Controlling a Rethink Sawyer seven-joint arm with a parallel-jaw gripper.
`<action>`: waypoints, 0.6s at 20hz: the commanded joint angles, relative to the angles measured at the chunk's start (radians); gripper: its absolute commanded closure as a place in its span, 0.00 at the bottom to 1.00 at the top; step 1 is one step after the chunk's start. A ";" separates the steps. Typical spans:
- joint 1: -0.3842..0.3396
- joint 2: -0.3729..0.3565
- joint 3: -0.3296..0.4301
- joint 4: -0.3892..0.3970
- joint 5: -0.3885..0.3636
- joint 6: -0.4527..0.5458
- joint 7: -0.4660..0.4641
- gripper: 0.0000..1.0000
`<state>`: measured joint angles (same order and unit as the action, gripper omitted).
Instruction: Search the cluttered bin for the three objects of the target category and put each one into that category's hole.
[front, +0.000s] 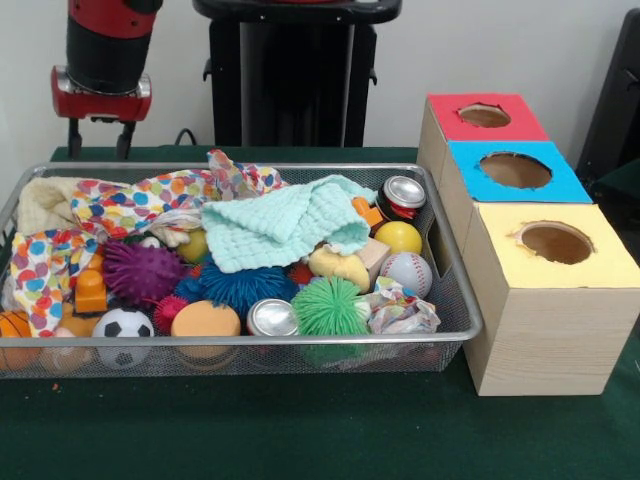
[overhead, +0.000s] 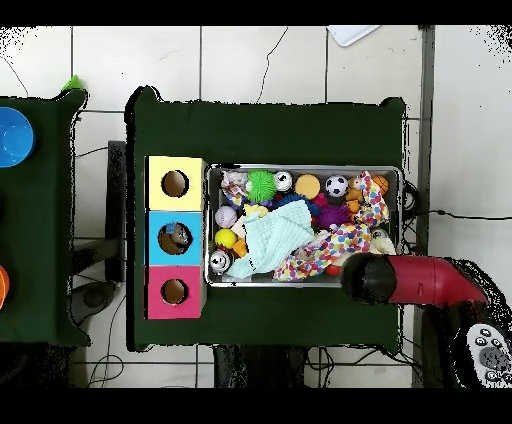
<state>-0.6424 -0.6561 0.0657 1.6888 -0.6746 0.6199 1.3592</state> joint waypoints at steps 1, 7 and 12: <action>0.003 0.040 0.097 0.091 0.037 -0.015 0.020 0.00; 0.031 0.048 0.072 0.077 -0.007 -0.061 0.053 0.00; 0.031 0.036 0.074 0.057 -0.026 -0.071 0.028 0.00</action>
<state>-0.6205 -0.6417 0.0746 1.7320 -0.6720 0.6191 1.3592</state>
